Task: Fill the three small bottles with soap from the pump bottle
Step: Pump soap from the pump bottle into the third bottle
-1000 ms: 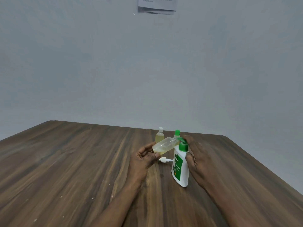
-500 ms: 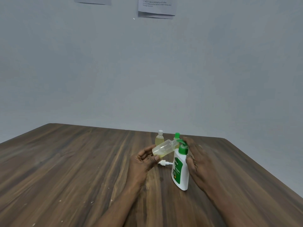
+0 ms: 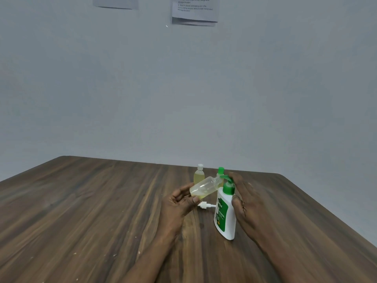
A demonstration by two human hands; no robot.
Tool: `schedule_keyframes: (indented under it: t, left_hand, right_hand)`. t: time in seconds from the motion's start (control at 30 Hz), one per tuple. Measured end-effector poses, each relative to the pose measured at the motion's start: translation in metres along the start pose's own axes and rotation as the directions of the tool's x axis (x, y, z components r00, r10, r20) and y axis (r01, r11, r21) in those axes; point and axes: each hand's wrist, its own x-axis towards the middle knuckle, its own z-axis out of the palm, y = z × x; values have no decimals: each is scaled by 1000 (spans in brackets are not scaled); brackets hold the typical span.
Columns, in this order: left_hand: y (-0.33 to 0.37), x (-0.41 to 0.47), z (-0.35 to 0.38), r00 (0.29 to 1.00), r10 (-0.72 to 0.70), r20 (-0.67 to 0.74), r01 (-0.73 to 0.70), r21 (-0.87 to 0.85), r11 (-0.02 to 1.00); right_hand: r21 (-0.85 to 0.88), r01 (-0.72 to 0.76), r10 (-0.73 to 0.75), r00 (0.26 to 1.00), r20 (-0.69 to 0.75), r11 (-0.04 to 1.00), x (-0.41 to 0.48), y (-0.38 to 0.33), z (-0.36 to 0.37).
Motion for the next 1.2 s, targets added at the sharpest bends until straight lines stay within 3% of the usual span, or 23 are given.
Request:
schedule_keyframes:
  t: [0.17,0.37,0.57,1.2]
  left_hand:
    - [0,-1,0,1000,3,2,-3,1,1000]
    - [-1,-1,-1,1000,-6,-1,6,15,1000]
    - [-2,1,1,1000,-9,-3,9,-1,1000]
    - [-6,1,0,999,-31,-18,31,-4,1000]
  right_hand:
    - [14,0,-1,999,40,1000,-2,2,1]
    - [-27,11,-12,1000,-12,1000,-3,3,3]
    - [40,31,-32,999,9,999,-1,8,6]
    - [-52,-5,7,999,47,999,0,4,1]
